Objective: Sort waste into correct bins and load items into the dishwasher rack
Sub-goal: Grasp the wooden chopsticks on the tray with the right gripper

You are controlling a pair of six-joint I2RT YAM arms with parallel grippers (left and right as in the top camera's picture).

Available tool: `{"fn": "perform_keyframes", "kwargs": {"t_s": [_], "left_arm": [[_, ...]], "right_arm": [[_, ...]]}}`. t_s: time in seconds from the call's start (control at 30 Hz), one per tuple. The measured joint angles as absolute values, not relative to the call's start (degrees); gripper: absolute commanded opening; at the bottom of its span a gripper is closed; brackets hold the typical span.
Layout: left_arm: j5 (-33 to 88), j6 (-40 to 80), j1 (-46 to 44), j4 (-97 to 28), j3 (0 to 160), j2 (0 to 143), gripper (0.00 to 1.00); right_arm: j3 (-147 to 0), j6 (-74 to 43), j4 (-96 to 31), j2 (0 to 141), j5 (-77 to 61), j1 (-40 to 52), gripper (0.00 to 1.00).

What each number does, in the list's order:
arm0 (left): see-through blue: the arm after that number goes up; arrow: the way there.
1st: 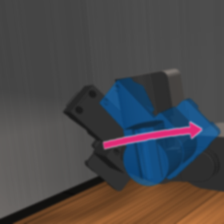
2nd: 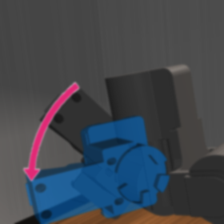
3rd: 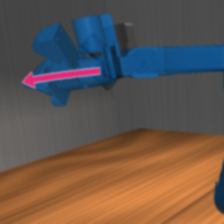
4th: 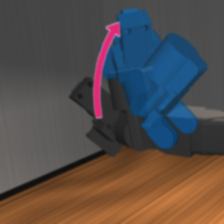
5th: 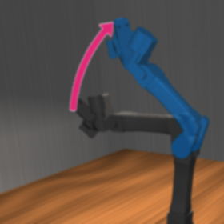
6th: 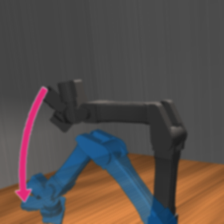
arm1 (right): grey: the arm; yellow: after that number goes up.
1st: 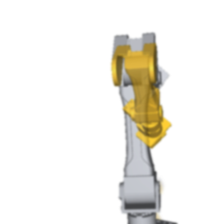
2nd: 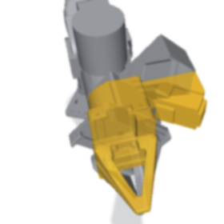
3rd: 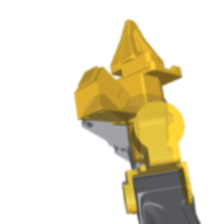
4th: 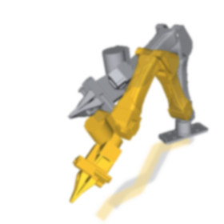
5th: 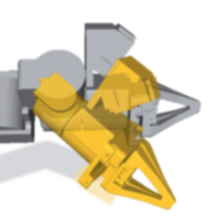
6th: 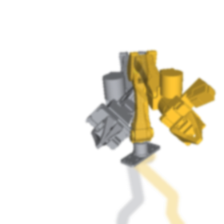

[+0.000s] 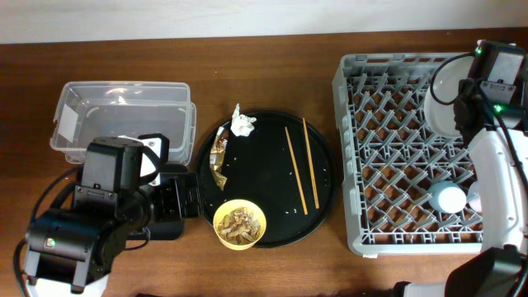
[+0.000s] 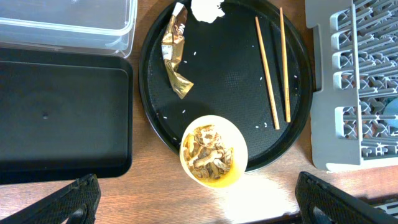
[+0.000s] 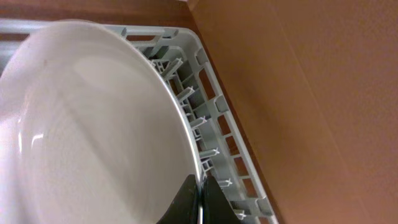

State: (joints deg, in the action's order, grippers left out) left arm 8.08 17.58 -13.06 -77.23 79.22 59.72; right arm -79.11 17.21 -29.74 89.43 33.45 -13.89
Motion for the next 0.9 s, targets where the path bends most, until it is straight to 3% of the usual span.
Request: {"fn": "perform_keyframes", "kwargs": {"t_s": [0.1,0.13,0.17,0.23,0.27,0.37,0.4,0.5,0.6,0.67,0.83,0.87,0.9], "left_arm": [[8.08,17.58,-13.06,-77.19,79.22,59.72,1.00],[8.08,17.58,-13.06,-77.23,79.22,59.72,1.00],[8.08,17.58,-13.06,-77.23,79.22,59.72,1.00],[8.08,17.58,-13.06,-77.19,79.22,59.72,1.00],[8.08,17.58,-13.06,-77.23,79.22,59.72,1.00],[8.12,17.58,-13.10,-77.43,79.20,59.66,1.00],[7.99,17.58,-13.06,-77.10,79.20,59.68,1.00],[7.90,17.58,-13.06,-77.21,79.18,59.77,1.00],[7.90,17.58,-13.06,-77.23,79.18,59.77,1.00],[7.90,17.58,-13.06,-77.36,79.18,59.77,1.00],[7.88,17.58,-13.06,-77.25,79.18,59.72,1.00],[7.90,17.58,-13.06,-77.21,79.18,59.72,1.00],[7.90,17.58,-13.06,-77.23,79.18,59.72,1.00]], "right_arm": [[-79.15,20.38,-31.20,93.25,34.24,-12.27,0.08],[-79.15,21.15,-31.20,94.85,36.14,-11.42,0.36],[-79.00,21.61,-29.91,95.46,37.74,-9.65,0.53],[-79.00,22.24,-28.60,93.78,39.59,-2.83,0.73],[-78.98,22.24,-29.21,90.39,39.86,2.50,0.76],[-79.46,9.15,-47.44,77.19,34.72,17.69,0.75],[-79.70,5.93,-52.84,73.54,28.25,22.28,0.62],[-79.92,-5.13,-63.59,74.76,-2.83,34.20,0.60],[-80.01,-18.22,-67.92,85.32,-5.48,35.73,0.57],[-79.99,-24.49,-65.80,97.89,-2.52,35.70,0.43],[-79.37,-26.13,-54.87,116.55,-1.80,30.81,0.35],[-79.40,-25.63,-54.35,116.46,-2.00,29.95,0.25],[-79.40,-25.36,-54.28,116.46,-2.31,30.17,0.06]]}}
